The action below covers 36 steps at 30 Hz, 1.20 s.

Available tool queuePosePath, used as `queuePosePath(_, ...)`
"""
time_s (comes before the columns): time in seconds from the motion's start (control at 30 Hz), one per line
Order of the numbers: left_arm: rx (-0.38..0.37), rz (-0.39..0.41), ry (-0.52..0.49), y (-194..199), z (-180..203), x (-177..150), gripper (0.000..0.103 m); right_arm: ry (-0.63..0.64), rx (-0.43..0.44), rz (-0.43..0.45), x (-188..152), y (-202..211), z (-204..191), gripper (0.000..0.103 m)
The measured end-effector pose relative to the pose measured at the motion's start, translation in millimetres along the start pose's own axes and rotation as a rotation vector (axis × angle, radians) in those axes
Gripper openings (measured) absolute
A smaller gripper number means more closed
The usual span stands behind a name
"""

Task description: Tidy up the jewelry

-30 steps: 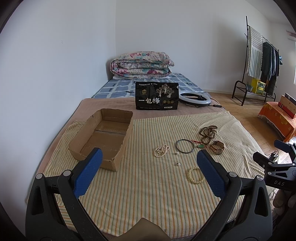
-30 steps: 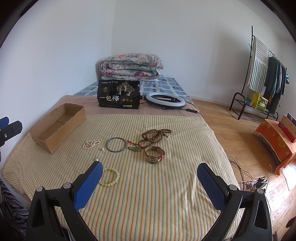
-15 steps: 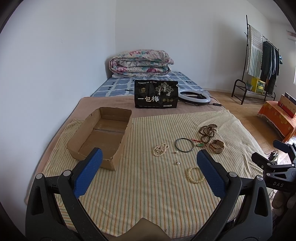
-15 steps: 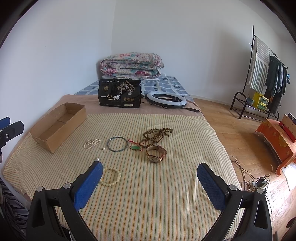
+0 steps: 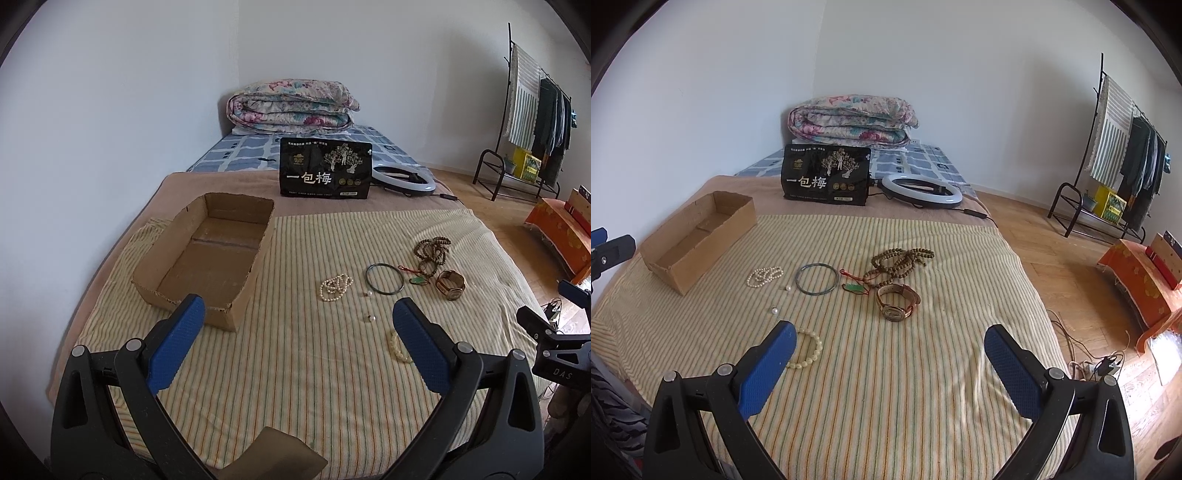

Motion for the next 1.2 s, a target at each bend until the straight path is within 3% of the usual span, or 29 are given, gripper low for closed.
queuePosePath(0.3, 0.008, 0.040, 0.009, 10.3, -13.4, 31.7, 0.103, 0.021, 0.041, -0.042, 3.9, -16.5, -7.2, 0.103)
queuePosePath(0.63, -0.032, 0.105, -0.027, 35.0, -33.6, 69.7, 0.103, 0.043, 0.080, -0.035, 14.0, -18.6, -16.6, 0.102)
queuePosePath(0.77, -0.063, 0.070, -0.015, 14.8, -40.8, 72.6, 0.102, 0.031, 0.084, -0.066, 13.6, -25.0, -15.4, 0.099)
queuePosePath(1.03, -0.182, -0.078, -0.027, -52.8, -31.6, 57.9, 0.082, 0.010, 0.114, -0.122, 13.2, -49.3, -25.3, 0.093)
queuePosePath(1.2, -0.246, -0.157, -0.085, -91.5, -8.1, 44.7, 0.072, 0.020, 0.156, -0.186, 1.4, -79.9, -43.8, 0.079)
Point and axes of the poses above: each gripper's, at about its wrist camera, not at the fingertips, and y roughly against the way its jaws point, z to its right, x to its top, the point moved 1 cm from there along -y, roughly the way its jaws point, and after that the axes turned 4 degrees about -z, right-handed, at the moved point
